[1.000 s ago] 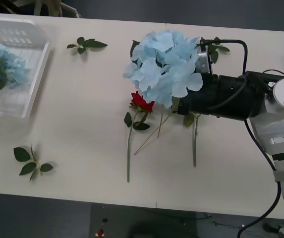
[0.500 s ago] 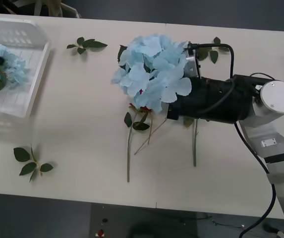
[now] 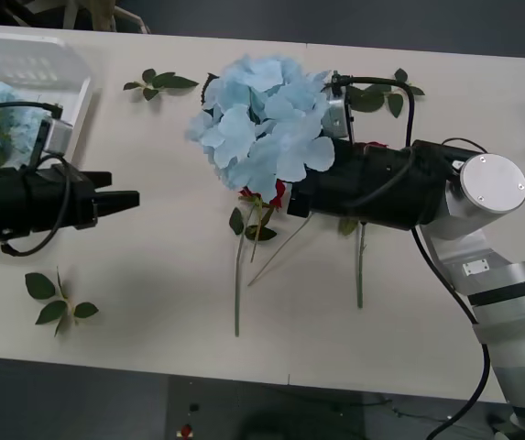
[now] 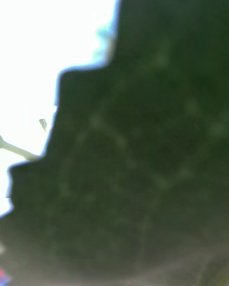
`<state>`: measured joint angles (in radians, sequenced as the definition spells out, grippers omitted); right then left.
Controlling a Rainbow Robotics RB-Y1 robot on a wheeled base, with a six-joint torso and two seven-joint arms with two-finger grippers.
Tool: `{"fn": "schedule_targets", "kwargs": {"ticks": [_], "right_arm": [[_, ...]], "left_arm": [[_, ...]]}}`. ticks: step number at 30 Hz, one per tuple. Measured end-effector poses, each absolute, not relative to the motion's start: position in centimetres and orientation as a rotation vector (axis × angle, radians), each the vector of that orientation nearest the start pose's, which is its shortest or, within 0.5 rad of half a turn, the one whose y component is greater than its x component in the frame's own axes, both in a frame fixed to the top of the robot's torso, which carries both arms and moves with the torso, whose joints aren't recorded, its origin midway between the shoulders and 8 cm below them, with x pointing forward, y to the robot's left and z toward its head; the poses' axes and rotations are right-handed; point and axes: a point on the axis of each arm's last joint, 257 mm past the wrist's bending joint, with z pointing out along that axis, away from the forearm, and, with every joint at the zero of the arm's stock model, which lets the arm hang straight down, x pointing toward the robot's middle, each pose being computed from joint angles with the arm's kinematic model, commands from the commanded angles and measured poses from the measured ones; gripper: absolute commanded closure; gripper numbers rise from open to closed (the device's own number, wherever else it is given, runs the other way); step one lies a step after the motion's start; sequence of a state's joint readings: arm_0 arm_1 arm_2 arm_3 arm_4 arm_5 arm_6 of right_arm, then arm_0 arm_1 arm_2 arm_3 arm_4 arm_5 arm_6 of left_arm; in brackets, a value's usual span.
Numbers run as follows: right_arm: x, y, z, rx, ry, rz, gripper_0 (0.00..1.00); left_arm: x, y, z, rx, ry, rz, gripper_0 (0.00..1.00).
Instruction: Put the red flowers into the right box and the blue flowers into the left box
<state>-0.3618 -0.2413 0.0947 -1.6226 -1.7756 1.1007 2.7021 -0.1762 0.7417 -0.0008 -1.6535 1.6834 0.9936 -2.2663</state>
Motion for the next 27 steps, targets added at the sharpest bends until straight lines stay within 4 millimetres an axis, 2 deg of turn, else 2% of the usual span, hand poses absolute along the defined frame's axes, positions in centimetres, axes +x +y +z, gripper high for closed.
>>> {"fn": "schedule_targets", "kwargs": {"ticks": [3,7,16,21,24,26,27], "right_arm": [[43.1,2.7,-7.3,-0.929,1.279,1.131,1.0],[43.1,3.0,-6.7,-0.909,1.263,1.144,1.0],[43.1,3.0,-6.7,-0.907,1.262,1.145,1.0],[43.1,3.0,-6.7,-0.907,1.262,1.145,1.0],[43.1,3.0,-6.7,-0.907,1.262,1.145,1.0],[43.1,3.0,-6.7,-0.908,1.262,1.145,1.0],[43.1,3.0,-6.7,-0.908,1.262,1.145,1.0]], "left_arm": [[45.9,16.5,-18.3,0.639,1.919,-0.92,0.04],[44.3,12.6,-18.6,0.776,1.815,-0.946,0.04],[41.0,6.8,-18.8,0.874,1.747,-1.085,0.05],[40.5,3.8,-18.1,0.913,1.71,-1.125,0.07],[41.1,2.3,-17.3,0.91,1.681,-1.118,0.18],[41.6,1.4,-17.0,0.9,1.669,-1.106,0.36],[41.8,1.0,-17.0,0.894,1.665,-1.102,0.61]]}}
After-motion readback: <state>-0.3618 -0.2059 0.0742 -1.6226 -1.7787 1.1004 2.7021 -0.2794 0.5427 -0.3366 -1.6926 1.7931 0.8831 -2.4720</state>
